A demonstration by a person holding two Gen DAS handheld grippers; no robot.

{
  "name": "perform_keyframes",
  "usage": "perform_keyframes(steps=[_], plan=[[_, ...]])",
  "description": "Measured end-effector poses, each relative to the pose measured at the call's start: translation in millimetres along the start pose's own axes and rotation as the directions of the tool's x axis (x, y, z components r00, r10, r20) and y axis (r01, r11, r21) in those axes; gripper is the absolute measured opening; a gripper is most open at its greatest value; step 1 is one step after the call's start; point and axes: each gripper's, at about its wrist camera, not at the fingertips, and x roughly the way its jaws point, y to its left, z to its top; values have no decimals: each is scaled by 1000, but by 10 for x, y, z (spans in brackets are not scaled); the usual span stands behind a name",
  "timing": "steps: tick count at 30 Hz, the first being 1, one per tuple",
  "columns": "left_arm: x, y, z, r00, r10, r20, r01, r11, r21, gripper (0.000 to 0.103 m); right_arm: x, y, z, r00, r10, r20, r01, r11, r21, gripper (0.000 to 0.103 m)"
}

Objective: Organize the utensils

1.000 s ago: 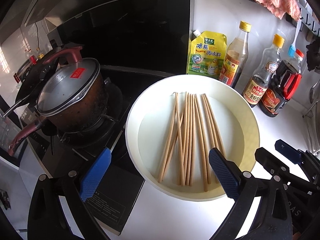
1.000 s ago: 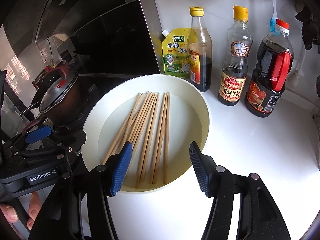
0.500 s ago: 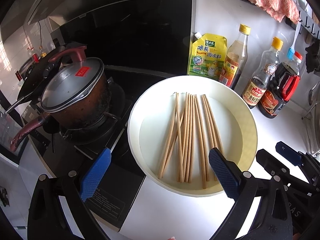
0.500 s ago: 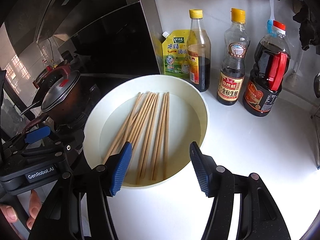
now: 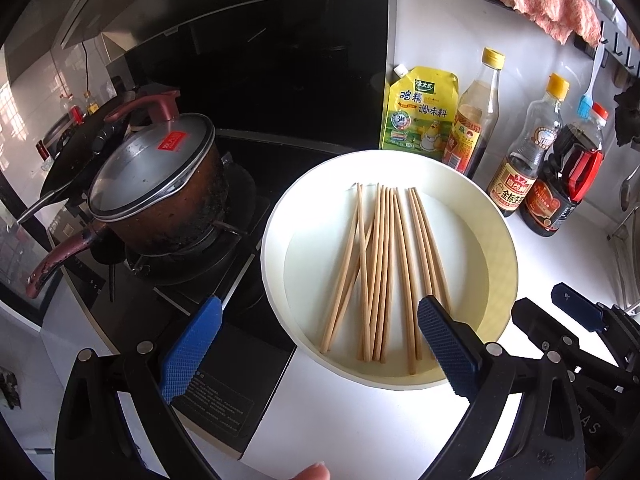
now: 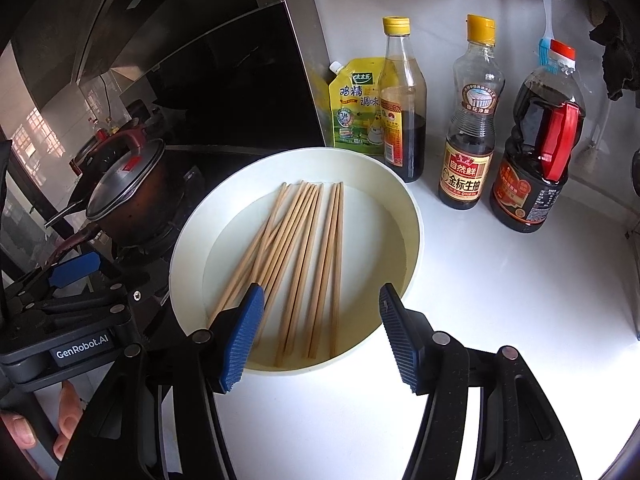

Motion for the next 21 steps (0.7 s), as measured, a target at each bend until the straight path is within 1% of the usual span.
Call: perform_keyframes(steps=[7, 14, 21], plan=[[-5, -6, -8, 1000, 8, -2, -8, 1000, 1, 97, 0, 15, 4, 1000, 3, -1, -3, 1000, -8, 58], [-14, -6, -16, 1000, 1, 0, -1, 1000, 0, 97, -5, 17, 3, 1000, 4, -2, -4, 1000, -8, 58], [-37, -49, -32, 1000, 0, 6, 0, 1000, 18, 97, -7, 13, 0, 1000, 5, -3, -5, 1000, -9, 58]])
